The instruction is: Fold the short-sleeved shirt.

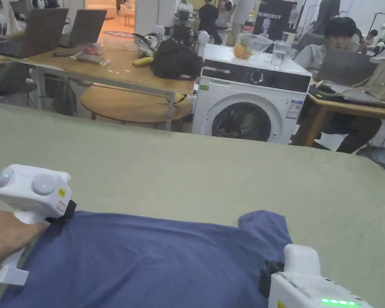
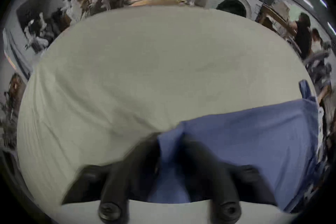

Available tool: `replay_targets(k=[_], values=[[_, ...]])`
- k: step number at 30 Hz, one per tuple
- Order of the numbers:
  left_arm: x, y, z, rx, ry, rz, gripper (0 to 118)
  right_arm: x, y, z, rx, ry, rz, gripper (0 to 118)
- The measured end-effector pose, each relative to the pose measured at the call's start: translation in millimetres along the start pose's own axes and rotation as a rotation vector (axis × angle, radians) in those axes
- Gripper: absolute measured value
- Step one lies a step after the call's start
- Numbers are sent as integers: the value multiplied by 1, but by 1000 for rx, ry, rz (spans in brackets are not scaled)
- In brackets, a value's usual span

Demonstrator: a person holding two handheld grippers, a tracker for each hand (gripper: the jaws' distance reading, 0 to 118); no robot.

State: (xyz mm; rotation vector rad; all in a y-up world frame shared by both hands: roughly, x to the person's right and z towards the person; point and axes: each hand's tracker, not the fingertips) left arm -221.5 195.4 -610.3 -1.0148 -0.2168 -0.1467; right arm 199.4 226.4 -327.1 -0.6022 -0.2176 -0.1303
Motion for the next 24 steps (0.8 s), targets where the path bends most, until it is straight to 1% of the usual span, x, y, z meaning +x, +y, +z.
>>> replay_targets(k=[2, 5, 6, 7, 8, 9, 10, 11, 13, 14, 16, 17, 18, 19, 21, 23, 24], values=[[-5, 2, 8, 23, -27, 28, 0, 14, 9, -2, -8, -2, -13, 0], [-13, -3, 28, 103, -57, 93, 0, 39, 30, -9, -29, -53, -16, 0], [-18, -2, 31, 99, -42, 92, 0, 49, 38, -14, -35, -62, -10, 6], [-19, -5, 35, 102, -40, 90, 0, 59, 46, -21, -56, -62, -6, 21], [-20, -8, 40, 126, -21, 82, 0, 69, 54, -29, -72, -58, -7, 44], [-21, -11, 42, 117, -19, 79, 0, 74, 59, -36, -76, -76, 4, 55], [-22, -13, 43, 118, -22, 74, 0, 81, 65, -46, -98, -93, 29, 59], [-22, -16, 45, 112, -16, 70, 0, 85, 70, -55, -120, -106, 44, 59], [-25, -23, 49, 114, -15, 79, 0, 93, 75, -78, -184, -95, 23, 59], [-26, -26, 50, 117, -16, 87, 0, 95, 77, -90, -212, -102, 27, 59], [-25, -31, 53, 120, -17, 91, 0, 98, 77, -116, -279, -70, 18, 59], [-24, -32, 53, 118, -16, 91, 0, 97, 75, -124, -311, -71, 10, 59], [-24, -35, 55, 115, -15, 90, 0, 97, 72, -133, -345, -58, -8, 59], [-24, -37, 57, 120, -18, 94, 0, 96, 69, -143, -385, -42, -5, 59], [-25, -38, 60, 119, -22, 101, 0, 95, 59, -158, -462, -70, 8, 58], [-25, -41, 64, 120, -24, 102, 0, 92, 56, -150, -373, -82, -4, 51], [-26, -42, 65, 122, -25, 104, 0, 89, 57, -151, -383, -88, -3, 50]])
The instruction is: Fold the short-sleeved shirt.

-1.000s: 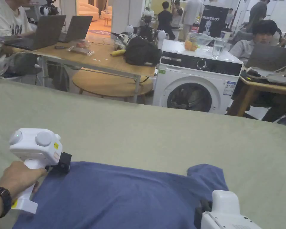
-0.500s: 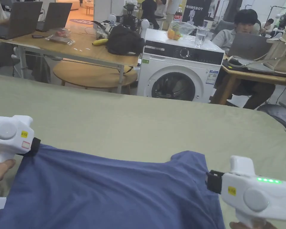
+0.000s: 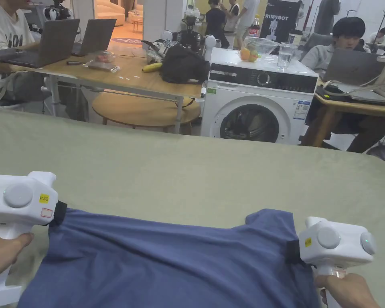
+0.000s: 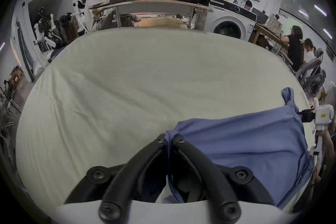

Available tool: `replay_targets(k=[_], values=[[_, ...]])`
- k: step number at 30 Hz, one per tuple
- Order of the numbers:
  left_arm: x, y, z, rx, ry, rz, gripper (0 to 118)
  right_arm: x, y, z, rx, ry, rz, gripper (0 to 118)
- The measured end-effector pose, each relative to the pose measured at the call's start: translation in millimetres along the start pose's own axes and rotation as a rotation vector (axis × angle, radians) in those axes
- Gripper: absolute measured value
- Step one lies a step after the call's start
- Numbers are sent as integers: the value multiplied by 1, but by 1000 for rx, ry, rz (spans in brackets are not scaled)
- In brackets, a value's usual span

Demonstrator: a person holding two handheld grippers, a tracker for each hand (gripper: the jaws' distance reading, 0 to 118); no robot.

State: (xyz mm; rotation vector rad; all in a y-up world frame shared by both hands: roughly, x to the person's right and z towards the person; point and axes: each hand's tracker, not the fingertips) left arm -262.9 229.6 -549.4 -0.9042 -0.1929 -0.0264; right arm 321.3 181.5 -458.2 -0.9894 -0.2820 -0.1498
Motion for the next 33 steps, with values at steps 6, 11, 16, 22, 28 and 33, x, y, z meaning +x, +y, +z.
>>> replay_targets(k=[6, 11, 16, 22, 28, 33], values=[[4, -7, 15, 13, -13, 6, 0, 7, -5, 20, 57, 39, 10, 0], [5, -6, 52, 73, -26, -2, 0, 14, -3, 92, 249, 29, -29, 0], [5, 1, 116, 200, -58, 22, 0, 19, -5, 170, 396, 32, -28, 0], [6, -8, 187, 304, -51, 27, 0, 14, -27, 240, 538, 25, -1, 0], [1, -10, 231, 410, -51, 36, 0, 5, -36, 286, 636, 35, -7, 0], [-6, 31, 264, 458, -49, 43, 0, 1, -1, 319, 707, 20, -4, 0]])
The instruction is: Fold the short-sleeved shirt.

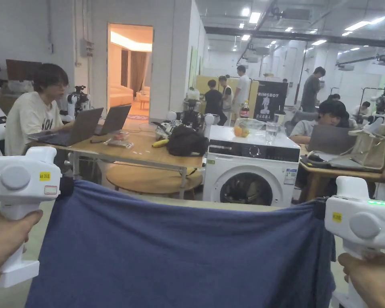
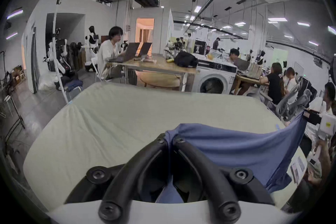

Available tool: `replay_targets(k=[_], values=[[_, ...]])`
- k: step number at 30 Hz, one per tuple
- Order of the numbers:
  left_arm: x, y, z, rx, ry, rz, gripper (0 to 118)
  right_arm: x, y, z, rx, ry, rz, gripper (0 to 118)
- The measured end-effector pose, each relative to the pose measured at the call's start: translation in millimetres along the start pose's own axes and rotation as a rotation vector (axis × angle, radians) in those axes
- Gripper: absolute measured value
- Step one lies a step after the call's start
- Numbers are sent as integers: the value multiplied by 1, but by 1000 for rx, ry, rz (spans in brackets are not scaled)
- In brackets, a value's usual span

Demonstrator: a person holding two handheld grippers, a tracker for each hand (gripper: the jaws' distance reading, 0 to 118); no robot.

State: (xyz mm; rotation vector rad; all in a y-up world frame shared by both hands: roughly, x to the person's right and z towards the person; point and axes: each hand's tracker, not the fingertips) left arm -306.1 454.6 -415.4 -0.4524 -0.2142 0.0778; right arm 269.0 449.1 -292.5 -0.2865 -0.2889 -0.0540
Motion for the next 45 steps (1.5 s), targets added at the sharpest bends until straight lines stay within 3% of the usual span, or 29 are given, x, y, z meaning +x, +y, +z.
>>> replay_targets(k=[6, 21, 28, 37, 45], values=[[10, 76, 2, 60, 36, -89, 0, -4, 76, -4, 77, -1, -9, 0], [17, 232, -32, 191, 5, 52, 0, -24, 228, -55, 213, -73, 35, 0], [33, 277, -12, 284, 58, -34, 0, -31, 279, -34, 323, -90, 55, 0], [28, 232, -19, 270, 51, -49, 0, -24, 228, -32, 296, -88, 56, 0], [11, 90, -34, 116, 9, -38, 0, -9, 104, -29, 148, -71, 77, 0]])
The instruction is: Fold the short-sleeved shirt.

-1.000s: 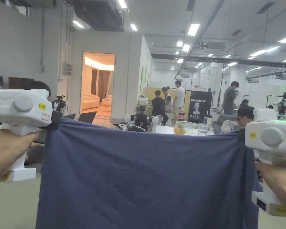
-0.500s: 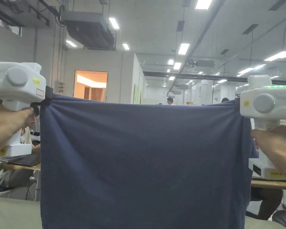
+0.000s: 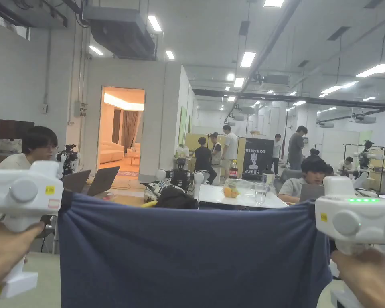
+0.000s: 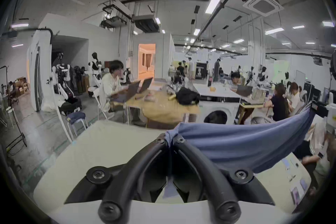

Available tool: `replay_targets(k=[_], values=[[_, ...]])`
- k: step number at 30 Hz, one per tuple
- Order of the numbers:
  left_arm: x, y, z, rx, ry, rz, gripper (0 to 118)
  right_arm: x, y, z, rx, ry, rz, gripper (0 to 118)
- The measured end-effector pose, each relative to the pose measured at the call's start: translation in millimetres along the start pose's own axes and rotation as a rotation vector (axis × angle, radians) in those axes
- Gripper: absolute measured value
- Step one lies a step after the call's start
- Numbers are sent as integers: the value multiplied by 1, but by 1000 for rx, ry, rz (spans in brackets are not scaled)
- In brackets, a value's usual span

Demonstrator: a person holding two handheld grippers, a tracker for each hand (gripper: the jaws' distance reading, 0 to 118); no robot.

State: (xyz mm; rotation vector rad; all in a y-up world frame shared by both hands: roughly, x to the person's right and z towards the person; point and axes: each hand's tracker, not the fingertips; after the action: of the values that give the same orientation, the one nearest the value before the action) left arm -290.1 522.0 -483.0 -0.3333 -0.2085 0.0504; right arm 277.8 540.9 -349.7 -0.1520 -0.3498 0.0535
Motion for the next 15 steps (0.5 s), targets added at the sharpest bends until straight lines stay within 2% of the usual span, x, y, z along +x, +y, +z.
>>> replay_targets(k=[9, 15], values=[[-11, -125, 77, -63, -31, 20, 0, 5, -107, 105, -101, 11, 13, 0], [-15, -201, 126, -111, -43, 20, 0, 6, -176, 173, -175, 25, 56, 0]])
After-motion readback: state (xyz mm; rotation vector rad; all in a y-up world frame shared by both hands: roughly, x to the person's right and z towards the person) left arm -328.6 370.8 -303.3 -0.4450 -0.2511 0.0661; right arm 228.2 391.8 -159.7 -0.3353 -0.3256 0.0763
